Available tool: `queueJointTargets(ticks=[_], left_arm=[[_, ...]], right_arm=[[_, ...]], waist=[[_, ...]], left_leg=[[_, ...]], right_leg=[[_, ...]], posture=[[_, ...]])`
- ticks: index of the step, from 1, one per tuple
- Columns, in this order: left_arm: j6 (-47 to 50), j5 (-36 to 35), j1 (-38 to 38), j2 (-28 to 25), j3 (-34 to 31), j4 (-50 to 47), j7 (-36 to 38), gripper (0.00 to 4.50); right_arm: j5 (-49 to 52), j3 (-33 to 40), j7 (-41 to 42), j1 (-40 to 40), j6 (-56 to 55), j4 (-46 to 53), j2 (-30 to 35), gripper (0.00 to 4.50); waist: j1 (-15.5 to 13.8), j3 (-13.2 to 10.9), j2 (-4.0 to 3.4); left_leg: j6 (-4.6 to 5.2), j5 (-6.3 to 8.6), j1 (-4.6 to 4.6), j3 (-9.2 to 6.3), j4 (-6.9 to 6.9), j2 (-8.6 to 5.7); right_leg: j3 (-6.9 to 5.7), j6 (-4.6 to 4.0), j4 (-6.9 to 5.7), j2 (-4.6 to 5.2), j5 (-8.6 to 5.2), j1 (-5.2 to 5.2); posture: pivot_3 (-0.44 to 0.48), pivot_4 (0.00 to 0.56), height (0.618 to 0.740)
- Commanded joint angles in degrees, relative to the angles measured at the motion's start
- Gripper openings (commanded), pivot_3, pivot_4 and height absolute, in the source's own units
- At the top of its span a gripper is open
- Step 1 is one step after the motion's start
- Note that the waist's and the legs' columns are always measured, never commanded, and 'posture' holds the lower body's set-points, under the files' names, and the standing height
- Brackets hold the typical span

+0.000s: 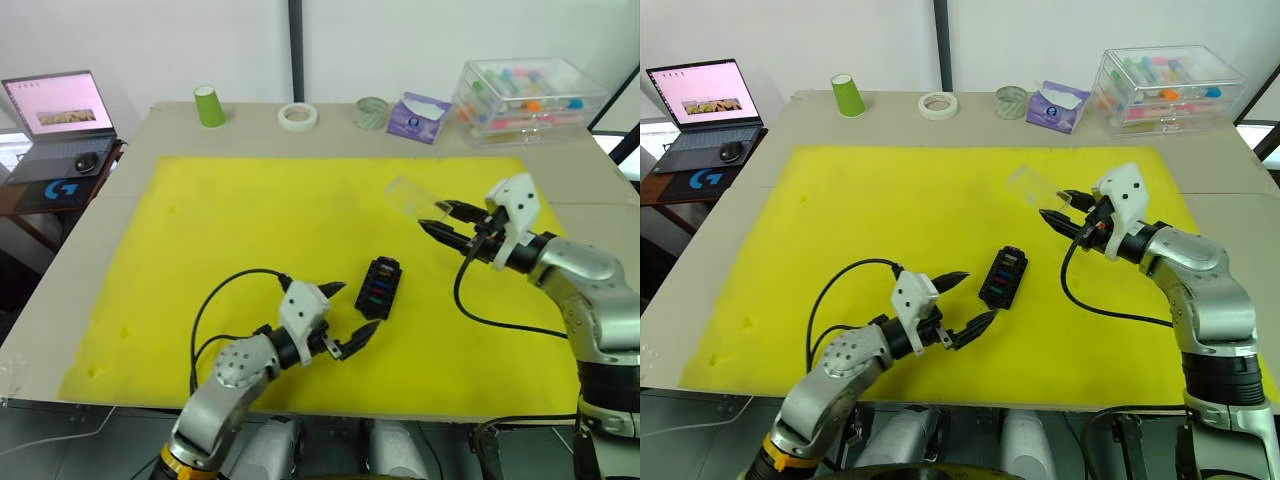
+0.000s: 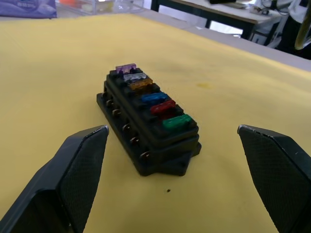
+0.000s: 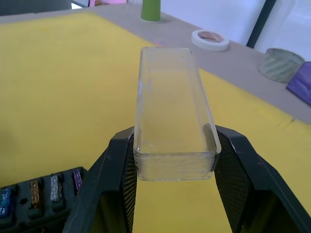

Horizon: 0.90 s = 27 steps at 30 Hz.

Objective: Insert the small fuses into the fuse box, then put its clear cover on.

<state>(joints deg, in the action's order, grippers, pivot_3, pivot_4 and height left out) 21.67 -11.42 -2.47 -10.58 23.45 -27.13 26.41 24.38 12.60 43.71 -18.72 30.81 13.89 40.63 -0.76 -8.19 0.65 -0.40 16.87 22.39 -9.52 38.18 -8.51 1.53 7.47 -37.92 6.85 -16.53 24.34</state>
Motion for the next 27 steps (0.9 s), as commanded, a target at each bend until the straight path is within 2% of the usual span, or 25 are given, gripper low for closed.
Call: queueJointTargets(ticks=[1, 8, 17, 27], left_arm=[[2.23, 2.18, -2.21, 0.32, 2.11, -5.49, -3.81, 4.5], [6.68, 6.79, -5.37, 0.39, 6.36, -10.58, -9.82, 4.5], [4.99, 13.36, -5.63, 6.68, 12.14, -4.82, -18.39, 4.5], [1.74, 14.8, -7.29, 10.06, 16.57, -0.38, -22.78, 4.5]], right_arm=[[2.14, 2.88, -0.77, 0.24, 1.58, 3.54, 1.3, 1.87], [4.58, 4.27, -1.41, 0.31, 5.58, 6.84, 3.13, 1.87], [7.99, 6.42, -3.25, 0.86, 10.91, 11.93, 5.15, 1.87], [10.51, 8.06, -4.2, 0.87, 13.8, 13.46, 7.03, 1.87]], waist=[[0.0, 0.0, 0.0], [-0.24, 0.0, 0.0], [-0.31, -0.02, 0.02], [-1.38, -0.01, 0.01]], left_leg=[[0.0, 0.0, 0.0, 0.01, -0.01, 0.0], [0.02, 0.01, 0.0, 0.03, -0.01, -0.01], [0.04, 0.02, 0.0, 0.04, -0.02, -0.01], [0.05, 0.03, 0.0, 0.08, -0.02, 0.0]], right_leg=[[0.01, 0.0, 0.0, 0.0, 0.0, 0.0], [0.02, 0.0, 0.01, 0.01, 0.0, 0.0], [0.01, 0.0, 0.03, 0.01, 0.0, -0.01], [0.02, 0.01, 0.04, 0.01, 0.0, -0.01]], posture=[[0.0, 0.15, 0.74], [0.0, 0.15, 0.74], [0.0, 0.15, 0.74], [0.0, 0.15, 0.74]])
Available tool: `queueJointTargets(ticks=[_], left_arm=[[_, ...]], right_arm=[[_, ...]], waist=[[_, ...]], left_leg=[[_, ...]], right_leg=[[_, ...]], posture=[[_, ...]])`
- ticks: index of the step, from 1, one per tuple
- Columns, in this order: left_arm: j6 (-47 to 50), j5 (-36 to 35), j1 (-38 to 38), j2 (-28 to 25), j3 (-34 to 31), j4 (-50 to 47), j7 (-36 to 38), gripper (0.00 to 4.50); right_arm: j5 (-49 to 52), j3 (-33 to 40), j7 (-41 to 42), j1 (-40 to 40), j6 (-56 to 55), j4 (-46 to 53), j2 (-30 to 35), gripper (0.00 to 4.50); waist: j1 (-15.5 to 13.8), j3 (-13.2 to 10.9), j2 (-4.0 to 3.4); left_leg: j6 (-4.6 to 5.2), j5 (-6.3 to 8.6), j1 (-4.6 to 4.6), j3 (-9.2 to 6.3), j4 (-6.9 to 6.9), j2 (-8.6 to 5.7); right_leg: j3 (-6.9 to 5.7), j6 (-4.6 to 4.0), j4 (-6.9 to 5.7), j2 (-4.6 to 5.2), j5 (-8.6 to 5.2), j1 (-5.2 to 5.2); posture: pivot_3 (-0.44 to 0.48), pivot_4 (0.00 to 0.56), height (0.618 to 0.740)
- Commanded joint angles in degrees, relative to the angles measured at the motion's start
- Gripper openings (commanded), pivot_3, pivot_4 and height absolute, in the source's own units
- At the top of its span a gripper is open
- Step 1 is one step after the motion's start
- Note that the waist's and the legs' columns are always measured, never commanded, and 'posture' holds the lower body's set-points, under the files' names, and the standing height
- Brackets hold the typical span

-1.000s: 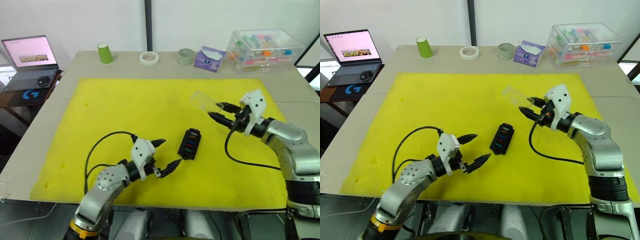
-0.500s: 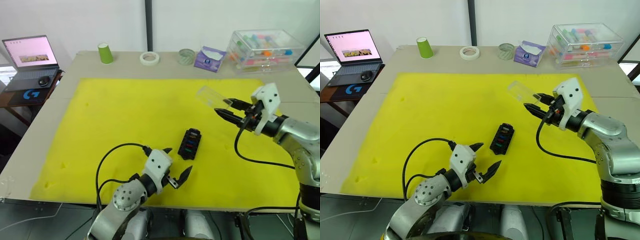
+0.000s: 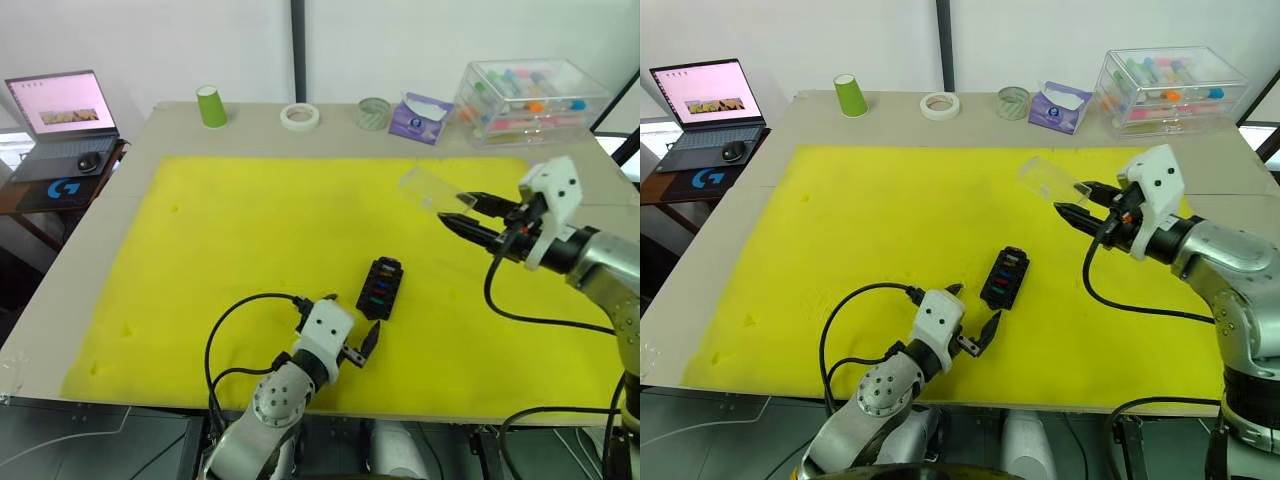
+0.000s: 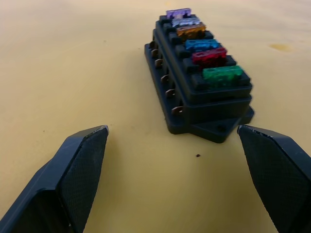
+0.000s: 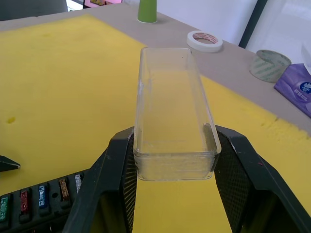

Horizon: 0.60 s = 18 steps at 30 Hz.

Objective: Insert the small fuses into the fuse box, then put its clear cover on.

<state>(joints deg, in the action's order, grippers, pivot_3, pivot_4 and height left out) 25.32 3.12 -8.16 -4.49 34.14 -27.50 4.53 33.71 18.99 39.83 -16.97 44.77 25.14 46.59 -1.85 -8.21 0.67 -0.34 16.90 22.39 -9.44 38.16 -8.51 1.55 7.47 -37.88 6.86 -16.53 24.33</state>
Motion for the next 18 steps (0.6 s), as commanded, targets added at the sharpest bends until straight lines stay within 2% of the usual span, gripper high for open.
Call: queueJointTargets(ticks=[1, 11, 18], left_arm=[[-2.38, 0.13, -1.51, 3.99, 6.59, 0.16, -0.58, 4.5], [-3.67, -3.55, -2.82, 3.35, 10.12, -1.39, 2.64, 4.5], [-4.42, -2.34, -1.12, 5.3, 9.92, 2.06, 1.08, 4.5]], right_arm=[[1.33, 1.56, -0.43, -1.03, 0.0, 2.25, 1.12, 1.87], [2.49, 3.03, -0.68, -0.52, 0.97, 2.89, 2.69, 1.87], [3.01, 3.35, -1.42, -0.16, 1.67, 3.63, 2.81, 1.87]], waist=[[-0.48, 0.0, 0.0], [-0.6, 0.0, 0.0], [-0.65, 0.0, 0.0]], left_leg=[[0.0, 0.0, 0.0, 0.01, 0.0, 0.0], [0.01, 0.01, 0.0, 0.01, 0.01, -0.01], [0.01, 0.01, 0.0, 0.01, 0.01, -0.01]], right_leg=[[0.0, 0.0, 0.0, 0.0, 0.0, 0.0], [0.0, 0.0, 0.01, 0.02, 0.0, -0.01], [0.0, 0.0, 0.02, 0.02, 0.0, -0.01]], posture=[[0.0, 0.15, 0.74], [0.0, 0.15, 0.74], [0.0, 0.15, 0.74]])
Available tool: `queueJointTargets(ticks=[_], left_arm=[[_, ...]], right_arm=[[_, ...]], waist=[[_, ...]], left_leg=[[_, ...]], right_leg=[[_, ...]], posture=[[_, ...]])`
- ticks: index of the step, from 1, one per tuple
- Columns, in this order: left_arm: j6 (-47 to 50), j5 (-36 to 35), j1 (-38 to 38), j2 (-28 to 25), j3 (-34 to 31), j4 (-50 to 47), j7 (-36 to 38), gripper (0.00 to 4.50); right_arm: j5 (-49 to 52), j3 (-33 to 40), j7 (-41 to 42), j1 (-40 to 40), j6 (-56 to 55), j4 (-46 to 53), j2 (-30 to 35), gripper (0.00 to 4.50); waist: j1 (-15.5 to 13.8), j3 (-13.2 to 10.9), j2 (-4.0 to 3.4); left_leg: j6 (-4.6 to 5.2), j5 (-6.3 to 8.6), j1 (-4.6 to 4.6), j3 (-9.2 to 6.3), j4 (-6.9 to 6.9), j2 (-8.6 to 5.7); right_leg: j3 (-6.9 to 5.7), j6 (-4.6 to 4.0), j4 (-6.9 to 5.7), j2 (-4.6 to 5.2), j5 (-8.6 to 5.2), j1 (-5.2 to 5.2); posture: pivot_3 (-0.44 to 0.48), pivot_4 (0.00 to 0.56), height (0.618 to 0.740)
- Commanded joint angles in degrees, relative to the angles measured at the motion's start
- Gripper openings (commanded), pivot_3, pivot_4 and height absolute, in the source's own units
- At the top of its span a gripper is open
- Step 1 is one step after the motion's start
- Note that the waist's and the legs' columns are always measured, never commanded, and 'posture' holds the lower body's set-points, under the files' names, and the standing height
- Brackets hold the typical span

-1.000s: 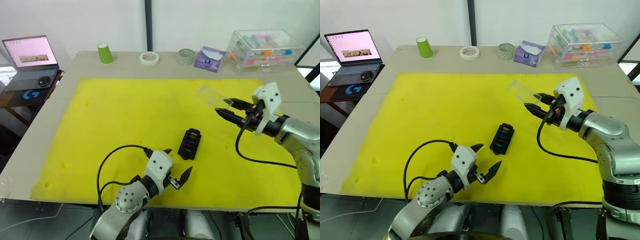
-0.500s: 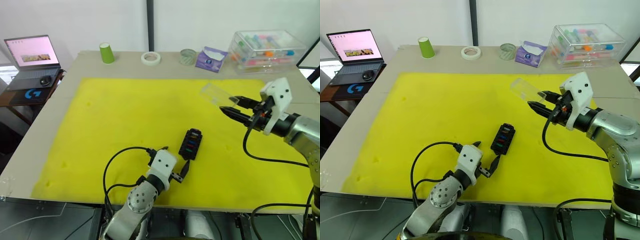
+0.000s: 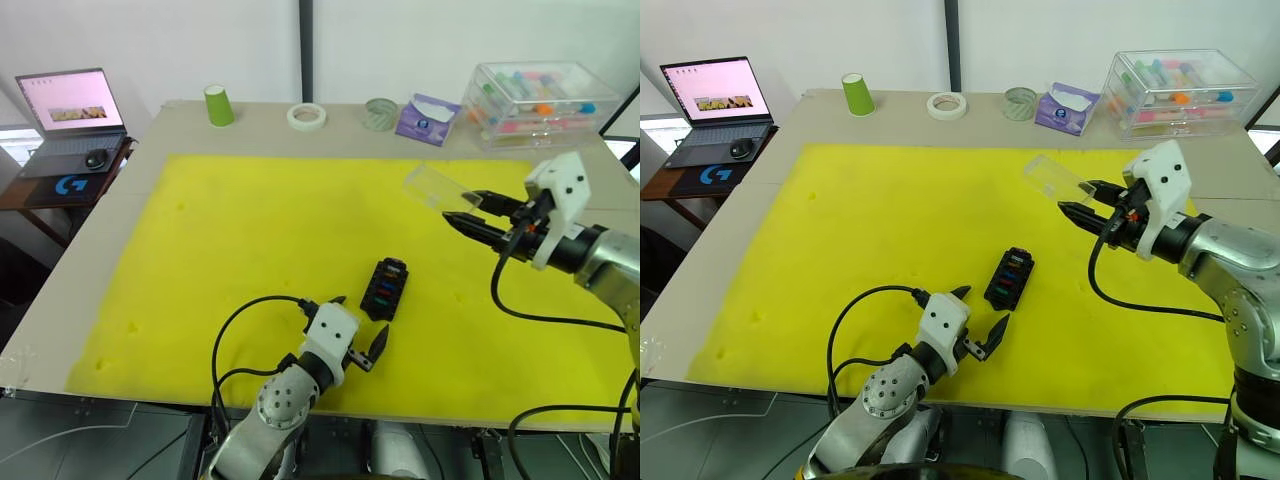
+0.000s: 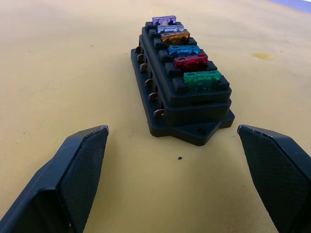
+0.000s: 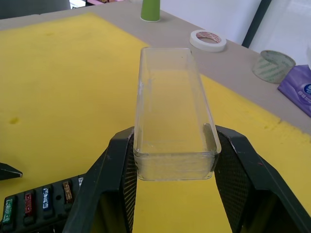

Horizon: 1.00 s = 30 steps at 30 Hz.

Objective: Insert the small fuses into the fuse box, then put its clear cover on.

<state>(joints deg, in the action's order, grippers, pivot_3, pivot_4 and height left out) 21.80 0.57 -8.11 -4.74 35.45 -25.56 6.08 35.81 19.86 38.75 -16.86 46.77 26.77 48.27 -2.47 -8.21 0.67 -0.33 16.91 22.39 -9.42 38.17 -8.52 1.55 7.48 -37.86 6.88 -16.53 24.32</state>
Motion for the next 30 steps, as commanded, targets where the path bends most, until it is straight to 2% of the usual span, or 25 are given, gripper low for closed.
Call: queueJointTargets(ticks=[1, 11, 30], left_arm=[[-0.99, 0.32, -0.91, 5.7, 8.77, 0.62, -0.57, 4.5], [-0.52, 0.83, 1.36, 5.58, 7.06, 2.4, -2.1, 4.5], [3.02, 1.58, 4.0, 1.02, -4.88, -0.15, -1.97, 4.5]], right_arm=[[0.96, 2.5, -0.42, -0.26, -0.3, 2.02, 1.18, 1.87], [0.85, 2.37, -1.11, -0.74, -0.51, 1.69, 1.05, 1.87], [-0.1, -0.16, -2.88, -1.48, -3.56, 0.39, -1.1, 1.87]], waist=[[-0.08, 0.0, 0.0], [-0.47, 0.0, 0.0], [0.07, 0.0, 0.0]], left_leg=[[0.0, 0.0, 0.0, 0.0, 0.0, 0.0], [0.0, 0.0, 0.0, 0.0, 0.02, -0.01], [0.0, 0.0, 0.0, 0.0, 0.0, 0.02]], right_leg=[[0.0, 0.0, 0.0, 0.0, 0.0, -0.01], [-0.01, 0.01, 0.01, 0.0, 0.0, -0.04], [-0.01, 0.01, 0.0, -0.04, 0.01, -0.01]], posture=[[0.0, 0.15, 0.74], [0.0, 0.15, 0.74], [0.0, 0.15, 0.74]])
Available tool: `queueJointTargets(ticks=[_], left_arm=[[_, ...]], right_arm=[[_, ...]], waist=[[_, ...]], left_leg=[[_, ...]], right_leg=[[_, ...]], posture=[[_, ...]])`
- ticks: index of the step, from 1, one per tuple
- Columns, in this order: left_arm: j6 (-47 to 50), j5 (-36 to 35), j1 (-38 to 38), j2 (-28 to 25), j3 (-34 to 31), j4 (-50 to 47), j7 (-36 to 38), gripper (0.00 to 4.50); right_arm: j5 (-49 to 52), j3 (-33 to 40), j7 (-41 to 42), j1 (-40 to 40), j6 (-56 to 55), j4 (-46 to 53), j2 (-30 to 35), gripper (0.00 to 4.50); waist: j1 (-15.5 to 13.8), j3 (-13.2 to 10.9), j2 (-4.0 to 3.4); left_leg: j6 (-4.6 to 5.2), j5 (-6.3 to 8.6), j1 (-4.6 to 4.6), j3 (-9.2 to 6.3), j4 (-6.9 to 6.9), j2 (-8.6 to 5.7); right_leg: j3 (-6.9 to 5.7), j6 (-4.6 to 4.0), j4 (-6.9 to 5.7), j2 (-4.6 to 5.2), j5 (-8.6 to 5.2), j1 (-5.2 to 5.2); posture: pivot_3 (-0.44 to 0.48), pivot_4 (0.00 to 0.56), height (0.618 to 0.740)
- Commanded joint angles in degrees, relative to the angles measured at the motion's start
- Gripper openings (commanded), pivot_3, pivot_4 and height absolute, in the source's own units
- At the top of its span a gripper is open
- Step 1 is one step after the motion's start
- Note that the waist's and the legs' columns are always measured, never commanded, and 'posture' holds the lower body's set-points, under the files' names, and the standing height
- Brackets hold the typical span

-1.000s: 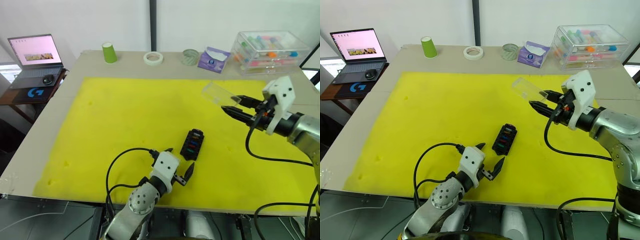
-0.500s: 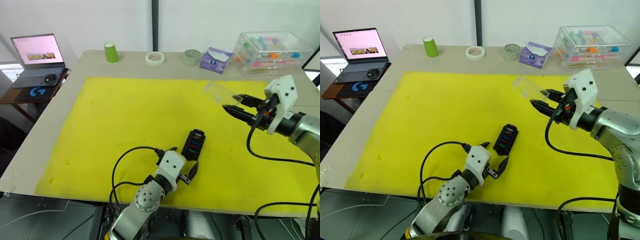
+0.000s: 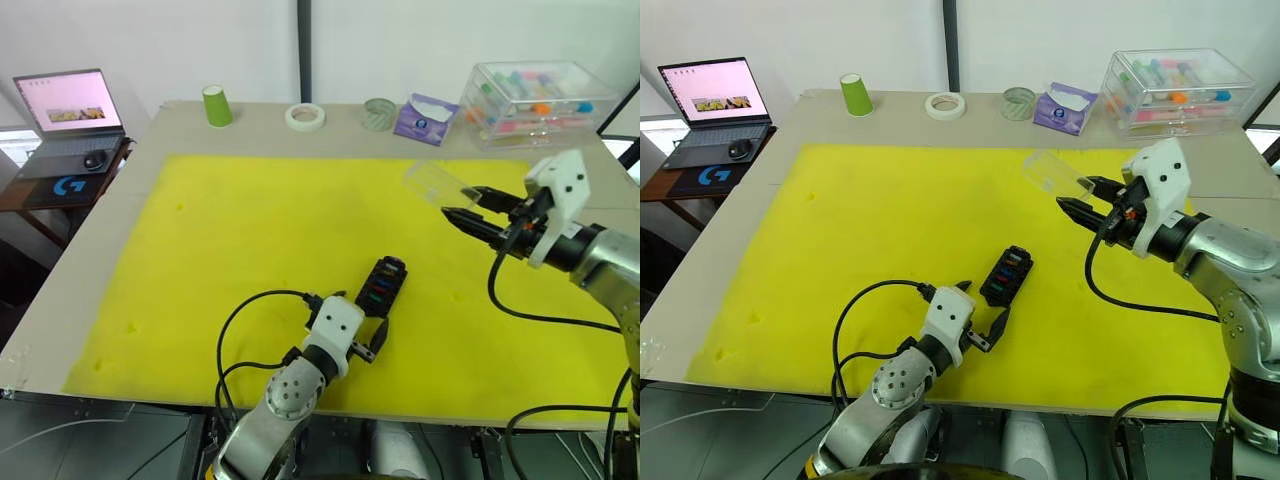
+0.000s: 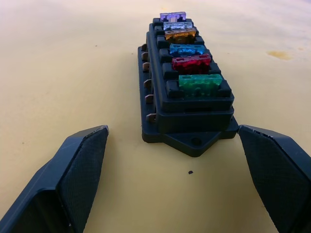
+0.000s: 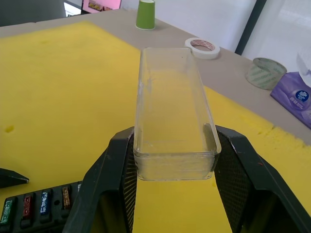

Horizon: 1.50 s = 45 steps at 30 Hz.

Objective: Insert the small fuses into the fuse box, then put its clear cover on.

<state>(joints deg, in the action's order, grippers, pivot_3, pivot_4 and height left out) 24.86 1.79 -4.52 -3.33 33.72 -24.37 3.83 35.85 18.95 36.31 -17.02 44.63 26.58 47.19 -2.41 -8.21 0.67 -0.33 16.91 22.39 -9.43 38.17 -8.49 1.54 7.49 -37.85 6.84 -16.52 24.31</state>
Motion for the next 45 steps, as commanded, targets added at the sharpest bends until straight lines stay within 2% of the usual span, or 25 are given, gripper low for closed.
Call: queueJointTargets(ticks=[1, 5, 11, 16, 20, 31, 45], left_arm=[[-0.55, 0.01, 0.42, -0.66, -3.62, -1.12, 0.87, 4.5], [-2.41, -1.41, 0.28, -1.35, -4.68, -0.8, 3.68, 4.5], [-4.96, -6.68, 3.77, -2.27, -7.48, 2.02, 12.02, 4.5], [-7.4, -10.3, 9.53, -6.13, -12.5, 8.12, 20.31, 4.5], [-9.14, -9.5, 11.88, -8.87, -11.82, 12.2, 24.44, 4.5], [-11.65, -7.09, 13.69, -8.04, -10.21, 16.2, 26.88, 4.5], [-5.5, -6.04, 16.43, -10.07, -9.48, 16.56, 30.24, 4.5]], right_arm=[[-0.2, 0.63, -0.48, -1.29, -1.58, 0.48, -0.1, 1.87], [-0.31, 0.23, -0.6, -1.34, -1.94, 0.39, -0.23, 1.87], [-0.45, -0.2, -0.7, -1.66, -2.4, -0.08, -0.35, 1.87], [-0.64, -0.15, -0.73, -1.77, -2.35, 0.12, -0.38, 1.87], [-0.5, 0.46, -1.16, -1.65, -1.99, 0.49, -0.37, 1.87], [-0.18, 0.97, -1.81, -0.65, -1.67, 1.25, -0.33, 1.87], [-0.28, 0.63, -1.85, -0.85, -2.03, 0.92, -0.31, 1.87]], waist=[[0.01, 0.0, 0.0], [-0.01, 0.0, 0.0], [-0.09, 0.0, 0.0], [0.04, 0.0, -0.01], [0.13, 0.01, -0.02], [0.0, 0.01, -0.03], [0.01, 0.02, -0.03]], left_leg=[[0.0, 0.0, 0.0, 0.0, 0.0, 0.0], [0.0, 0.0, 0.0, 0.0, 0.0, 0.0], [0.0, 0.0, 0.0, 0.01, 0.01, -0.01], [0.0, 0.0, 0.0, 0.0, 0.0, -0.01], [-0.01, 0.0, 0.0, 0.0, 0.0, -0.01], [-0.01, -0.01, 0.0, -0.02, 0.02, -0.02], [-0.01, -0.01, -0.01, -0.03, 0.03, -0.02]], right_leg=[[0.0, 0.0, 0.0, 0.0, 0.0, 0.0], [0.0, 0.0, 0.01, 0.01, 0.0, 0.0], [0.0, 0.0, 0.01, 0.01, 0.0, 0.0], [-0.01, 0.0, 0.01, 0.01, 0.0, 0.0], [0.0, 0.0, 0.02, 0.0, 0.0, 0.01], [-0.03, 0.0, 0.03, 0.02, 0.01, -0.03], [-0.03, 0.0, 0.02, 0.02, 0.01, -0.05]], posture=[[0.0, 0.15, 0.74], [0.0, 0.15, 0.74], [0.0, 0.15, 0.74], [0.0, 0.15, 0.74], [0.0, 0.15, 0.74], [0.0, 0.15, 0.74], [0.0, 0.15, 0.74]])
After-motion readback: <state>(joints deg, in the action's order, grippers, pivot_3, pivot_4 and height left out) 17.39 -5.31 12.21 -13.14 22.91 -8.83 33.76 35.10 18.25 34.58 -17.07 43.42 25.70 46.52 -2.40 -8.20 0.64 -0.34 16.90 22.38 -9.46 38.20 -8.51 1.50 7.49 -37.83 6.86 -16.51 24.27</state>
